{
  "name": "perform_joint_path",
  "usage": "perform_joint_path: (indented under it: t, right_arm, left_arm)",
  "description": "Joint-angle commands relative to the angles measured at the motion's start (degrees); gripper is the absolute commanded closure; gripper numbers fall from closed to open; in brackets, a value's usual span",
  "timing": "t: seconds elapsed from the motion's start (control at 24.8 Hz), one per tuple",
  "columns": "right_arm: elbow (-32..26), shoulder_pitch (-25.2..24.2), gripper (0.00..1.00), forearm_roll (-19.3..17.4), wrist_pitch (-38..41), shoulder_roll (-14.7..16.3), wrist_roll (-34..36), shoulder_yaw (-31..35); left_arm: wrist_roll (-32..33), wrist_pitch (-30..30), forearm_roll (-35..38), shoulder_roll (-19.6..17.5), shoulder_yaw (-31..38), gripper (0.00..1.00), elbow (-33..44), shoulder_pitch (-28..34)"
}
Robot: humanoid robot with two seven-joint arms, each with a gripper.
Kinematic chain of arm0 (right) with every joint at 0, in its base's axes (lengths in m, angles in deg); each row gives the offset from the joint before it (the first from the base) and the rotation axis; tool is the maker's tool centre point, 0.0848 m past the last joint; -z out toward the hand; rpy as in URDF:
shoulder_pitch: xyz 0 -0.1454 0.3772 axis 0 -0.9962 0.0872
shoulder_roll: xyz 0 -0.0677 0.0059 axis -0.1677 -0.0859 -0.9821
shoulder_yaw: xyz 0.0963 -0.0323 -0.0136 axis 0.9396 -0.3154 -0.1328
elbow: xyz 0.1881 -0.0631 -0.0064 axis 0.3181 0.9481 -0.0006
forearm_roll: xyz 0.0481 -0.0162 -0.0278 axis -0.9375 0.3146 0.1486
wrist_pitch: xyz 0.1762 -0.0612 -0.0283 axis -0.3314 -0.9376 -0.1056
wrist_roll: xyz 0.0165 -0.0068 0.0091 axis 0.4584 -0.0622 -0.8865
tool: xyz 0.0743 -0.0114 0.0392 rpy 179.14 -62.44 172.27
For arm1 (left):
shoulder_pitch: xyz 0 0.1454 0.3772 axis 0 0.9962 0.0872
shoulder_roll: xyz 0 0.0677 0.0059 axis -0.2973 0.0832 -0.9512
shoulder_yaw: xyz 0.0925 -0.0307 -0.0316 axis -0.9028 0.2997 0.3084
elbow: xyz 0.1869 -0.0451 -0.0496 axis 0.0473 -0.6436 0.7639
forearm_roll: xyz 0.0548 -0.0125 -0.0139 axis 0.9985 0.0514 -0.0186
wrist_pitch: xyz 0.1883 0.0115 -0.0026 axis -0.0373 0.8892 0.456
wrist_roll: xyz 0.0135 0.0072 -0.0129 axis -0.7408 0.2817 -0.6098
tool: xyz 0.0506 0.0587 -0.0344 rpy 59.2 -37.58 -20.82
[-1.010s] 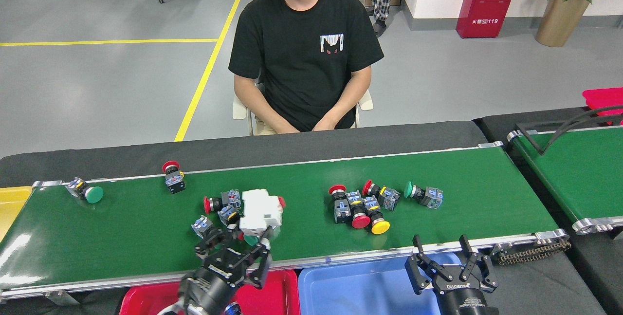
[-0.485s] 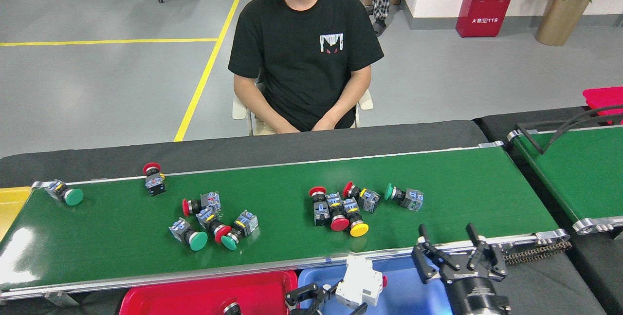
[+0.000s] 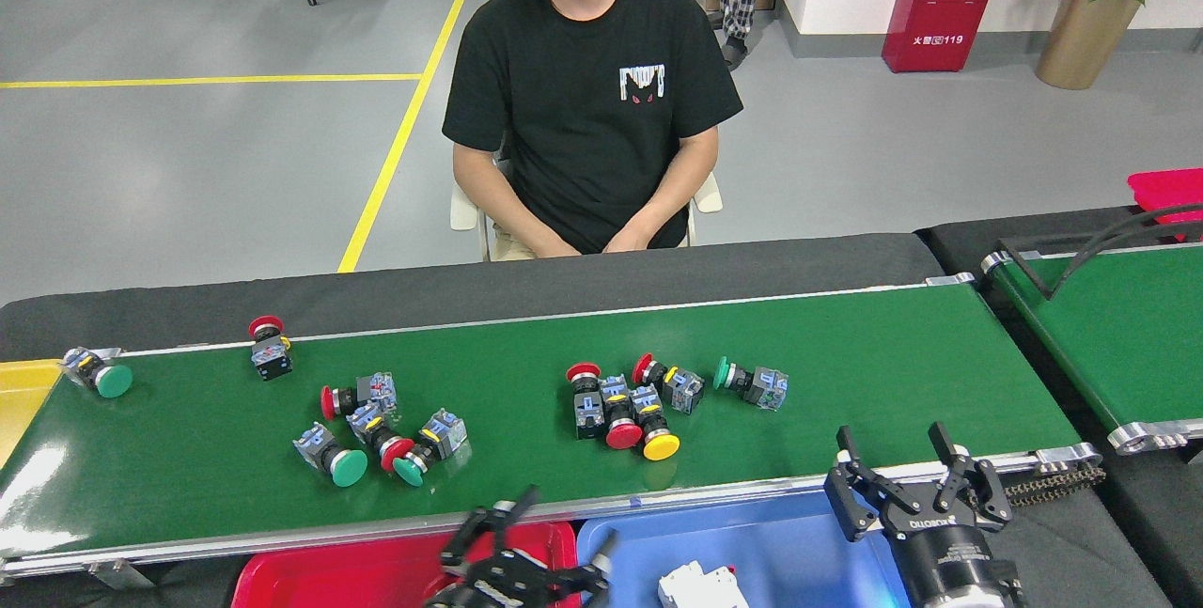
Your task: Pick switch part from conveyor to tray
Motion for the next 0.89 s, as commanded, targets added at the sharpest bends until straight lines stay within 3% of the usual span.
perform_joint_path:
  t: [0.0,0.12,0.2,0.44,0.53,0.69,0.85]
  right_arm:
    - [1.2,2.0,0.02,0.2,0.0,-1.0,-0.9,-4.5]
    - [3.8,4.0,0.02,0.2,-4.2,-1.6,-1.2,-10.0]
    - [5.3,5.0,0.02,0.1,-4.3,-1.9,-1.5,-12.4]
    - [10.2,8.8,0.02,1.1,-4.8,-6.0,-3.6,-15.2]
    - [14.7,12.0,0.02,2.6,-4.8,-9.1,-3.6,-15.7]
    - [25.0,19.9,0.02,2.2,-9.1,-9.2,-3.3,-22.6]
    - [38.0,29.3,0.09,-9.6,-13.6,-9.4,-0.8,-32.3]
  left_arm:
    - [-2.1,-2.1,0.0,-1.9,7.5,0.00,0.5,2.0]
    - [-2.4,-8.4,-0.4,-2.1,15.7,0.00,-0.8,3.9]
    - [-2.4,-10.6,-0.4,-2.0,17.0,0.00,-0.8,4.4]
    - [-1.8,-11.0,-0.3,-2.4,14.9,0.00,-2.7,1.9]
    - [-1.7,-10.9,-0.1,-2.6,13.0,0.00,-5.6,-0.6]
    - [-1.7,-10.9,0.1,-3.3,11.6,0.00,-8.1,-4.7]
    - [-1.1,-10.7,0.2,-6.8,8.3,0.00,-13.4,-10.7]
